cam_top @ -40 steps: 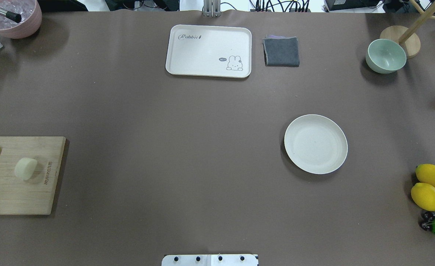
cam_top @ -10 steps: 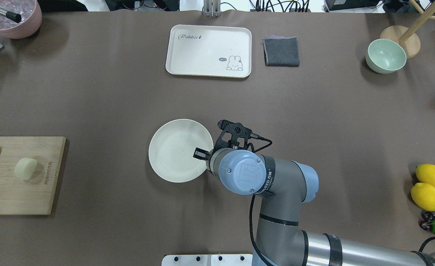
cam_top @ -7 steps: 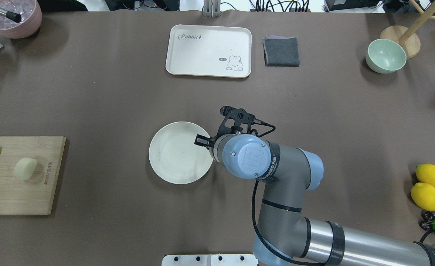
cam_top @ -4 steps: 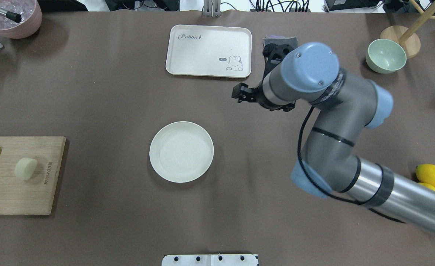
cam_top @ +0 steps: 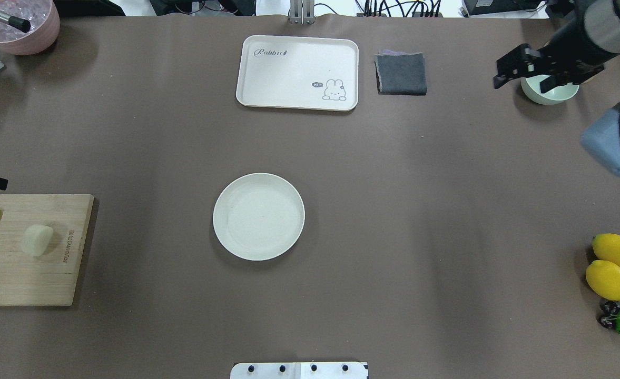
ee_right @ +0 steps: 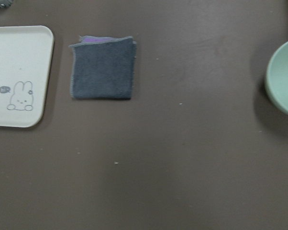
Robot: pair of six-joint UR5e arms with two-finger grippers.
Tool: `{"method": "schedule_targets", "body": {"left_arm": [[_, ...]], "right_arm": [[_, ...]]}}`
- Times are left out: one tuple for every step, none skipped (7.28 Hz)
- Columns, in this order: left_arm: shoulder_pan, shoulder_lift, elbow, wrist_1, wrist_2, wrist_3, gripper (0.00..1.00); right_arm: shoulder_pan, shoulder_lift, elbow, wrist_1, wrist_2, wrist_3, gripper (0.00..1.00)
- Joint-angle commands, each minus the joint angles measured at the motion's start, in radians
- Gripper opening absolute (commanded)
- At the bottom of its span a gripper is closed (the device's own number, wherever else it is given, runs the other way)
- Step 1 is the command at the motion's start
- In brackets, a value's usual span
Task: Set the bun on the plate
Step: 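Lift the right gripper away from the plate and retract it, then lower the left gripper onto the pale bun on the cutting board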
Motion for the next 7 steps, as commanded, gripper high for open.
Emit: {"method": "schedule_targets", "body": {"left_arm": [[0.157,0.021,0.0,-0.127,0.105,-0.168,0.96],[0.24,0.014,0.002,-0.135,0.187,-0.213,0.96],[0.282,0.014,0.0,-0.135,0.216,-0.216,0.96],[0.305,0.017,0.005,-0.134,0.233,-0.21,0.96],[0.317,0.024,0.007,-0.134,0.246,-0.195,0.91],[0.328,0.026,0.007,-0.132,0.247,-0.189,0.83],[0.343,0.026,0.008,-0.131,0.247,-0.171,0.67]], "right_arm": [[0.155,-0.17,0.009,0.003,0.075,-0.282,1.0],[0.204,-0.236,0.007,0.001,0.079,-0.393,1.0],[0.247,-0.282,0.006,0.001,0.085,-0.467,1.0],[0.272,-0.302,0.009,0.001,0.095,-0.486,1.0],[0.274,-0.302,0.009,0.001,0.095,-0.486,1.0],[0.274,-0.302,0.009,0.001,0.096,-0.486,1.0],[0.274,-0.302,0.009,0.001,0.096,-0.486,1.0]]}}
